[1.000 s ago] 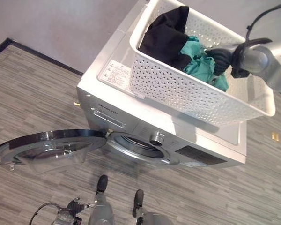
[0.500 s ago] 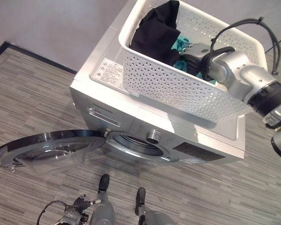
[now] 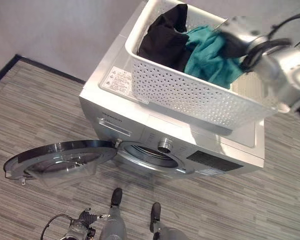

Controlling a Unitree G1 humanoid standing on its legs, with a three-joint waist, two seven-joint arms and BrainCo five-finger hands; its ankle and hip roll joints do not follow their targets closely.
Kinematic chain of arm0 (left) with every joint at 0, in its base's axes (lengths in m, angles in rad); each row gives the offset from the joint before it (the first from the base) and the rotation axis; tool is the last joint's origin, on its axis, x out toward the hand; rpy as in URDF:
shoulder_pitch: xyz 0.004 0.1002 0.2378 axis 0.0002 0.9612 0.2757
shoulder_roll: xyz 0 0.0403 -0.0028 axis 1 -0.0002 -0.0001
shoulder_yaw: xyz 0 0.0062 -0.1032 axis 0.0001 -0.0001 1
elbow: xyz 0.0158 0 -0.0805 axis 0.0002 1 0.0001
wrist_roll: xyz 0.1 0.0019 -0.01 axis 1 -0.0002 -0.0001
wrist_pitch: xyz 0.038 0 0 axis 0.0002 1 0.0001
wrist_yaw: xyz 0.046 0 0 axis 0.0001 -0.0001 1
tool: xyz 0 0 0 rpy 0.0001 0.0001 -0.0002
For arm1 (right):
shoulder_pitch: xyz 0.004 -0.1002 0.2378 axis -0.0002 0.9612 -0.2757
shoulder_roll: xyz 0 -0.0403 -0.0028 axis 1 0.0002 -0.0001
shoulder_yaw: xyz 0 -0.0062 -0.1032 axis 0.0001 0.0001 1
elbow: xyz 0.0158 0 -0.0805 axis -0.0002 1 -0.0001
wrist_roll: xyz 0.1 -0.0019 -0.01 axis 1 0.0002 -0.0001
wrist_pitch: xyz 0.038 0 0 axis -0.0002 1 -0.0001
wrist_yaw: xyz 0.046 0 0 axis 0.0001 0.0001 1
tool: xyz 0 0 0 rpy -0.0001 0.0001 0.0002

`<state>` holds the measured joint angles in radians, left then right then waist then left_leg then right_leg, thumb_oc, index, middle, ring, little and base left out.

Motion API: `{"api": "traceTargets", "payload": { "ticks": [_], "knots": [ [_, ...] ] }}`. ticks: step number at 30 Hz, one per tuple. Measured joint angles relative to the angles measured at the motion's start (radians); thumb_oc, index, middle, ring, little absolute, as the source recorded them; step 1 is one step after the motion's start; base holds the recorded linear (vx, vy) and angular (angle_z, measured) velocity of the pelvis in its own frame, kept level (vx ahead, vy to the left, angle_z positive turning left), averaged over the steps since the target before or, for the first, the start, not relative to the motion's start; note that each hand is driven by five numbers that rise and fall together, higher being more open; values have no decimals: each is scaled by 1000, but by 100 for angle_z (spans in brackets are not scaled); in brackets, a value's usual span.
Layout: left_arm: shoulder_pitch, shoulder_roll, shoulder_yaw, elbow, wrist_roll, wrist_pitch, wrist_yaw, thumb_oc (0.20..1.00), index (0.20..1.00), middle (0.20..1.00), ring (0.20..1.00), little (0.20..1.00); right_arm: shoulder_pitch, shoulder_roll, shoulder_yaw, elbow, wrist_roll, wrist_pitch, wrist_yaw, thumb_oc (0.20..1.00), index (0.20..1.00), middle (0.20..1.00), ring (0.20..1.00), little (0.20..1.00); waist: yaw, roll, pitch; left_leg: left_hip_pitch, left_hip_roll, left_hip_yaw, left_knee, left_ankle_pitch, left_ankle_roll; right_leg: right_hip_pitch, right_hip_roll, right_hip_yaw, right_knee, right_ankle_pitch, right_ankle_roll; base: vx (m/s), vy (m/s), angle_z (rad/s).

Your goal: Grab the laundry basket,head to the washer,open it,put in the laundry and shut it.

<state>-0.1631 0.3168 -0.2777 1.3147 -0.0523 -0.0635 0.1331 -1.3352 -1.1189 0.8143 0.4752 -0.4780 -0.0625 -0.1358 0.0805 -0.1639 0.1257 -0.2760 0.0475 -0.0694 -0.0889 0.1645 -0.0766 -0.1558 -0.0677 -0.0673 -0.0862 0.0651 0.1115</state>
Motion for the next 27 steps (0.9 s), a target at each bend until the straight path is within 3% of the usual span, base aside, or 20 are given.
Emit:
{"api": "traceTargets", "payload": {
  "ticks": [3,5,8,15,18,22,24,27],
  "knots": [
    [-12,-19,-1,-2,34,0,3,1000,1000,1000,1000,1000,51,-34,-130,-11,-11,12,-73,200,200,200,200,200,-10,24,-4,33,-4,-2,0,-4,4,36,-2,-1,0,-9,8,42,-8,3],
    [-16,-26,1,-3,38,-7,3,1000,1000,1000,1000,1000,62,-38,-155,-13,-24,26,-108,200,200,200,200,200,-17,38,-13,43,-4,0,-1,-7,5,45,-4,2,-1,-10,9,51,-9,0],
    [7,-68,22,-1,73,-13,4,1000,1000,1000,1000,1000,162,-93,-278,-130,-71,27,-175,200,200,200,200,200,-39,87,-43,71,-5,-2,-1,-13,9,73,-5,2,0,-18,5,41,-13,-1],
    [44,-100,30,3,111,-9,10,1000,1000,1000,1000,1000,282,-97,-455,-238,-80,18,-269,200,200,200,200,200,-53,110,-72,100,6,2,-1,-11,12,99,3,5,0,-21,-1,33,-17,-3],
    [63,-104,29,7,112,-4,13,1000,1000,1000,1000,1000,334,-56,-601,-271,0,-3,-351,200,200,200,200,200,-52,111,-83,121,6,0,-1,-16,12,122,3,3,0,-26,-3,22,-11,3],
    [69,-103,31,12,108,8,17,1000,1000,1000,1000,1000,327,-24,-622,-266,94,-20,-388,200,200,200,200,200,-50,111,-113,139,6,2,-1,-17,14,139,2,3,-1,-26,-3,8,-4,-1],
    [69,-101,27,-7,101,8,18,1000,1000,1000,1000,1000,313,33,-624,-240,163,-42,-388,200,200,200,200,200,-49,112,-129,148,5,3,-1,-17,14,146,3,2,0,-25,-4,0,0,0],
    [48,-79,-13,-50,77,-1,17,1000,1000,1000,1000,1000,99,166,-481,27,367,-72,-384,200,200,200,200,200,-46,117,-138,168,10,5,-2,-23,11,166,6,6,-2,-24,-2,-9,1,-2]
  ]
}}
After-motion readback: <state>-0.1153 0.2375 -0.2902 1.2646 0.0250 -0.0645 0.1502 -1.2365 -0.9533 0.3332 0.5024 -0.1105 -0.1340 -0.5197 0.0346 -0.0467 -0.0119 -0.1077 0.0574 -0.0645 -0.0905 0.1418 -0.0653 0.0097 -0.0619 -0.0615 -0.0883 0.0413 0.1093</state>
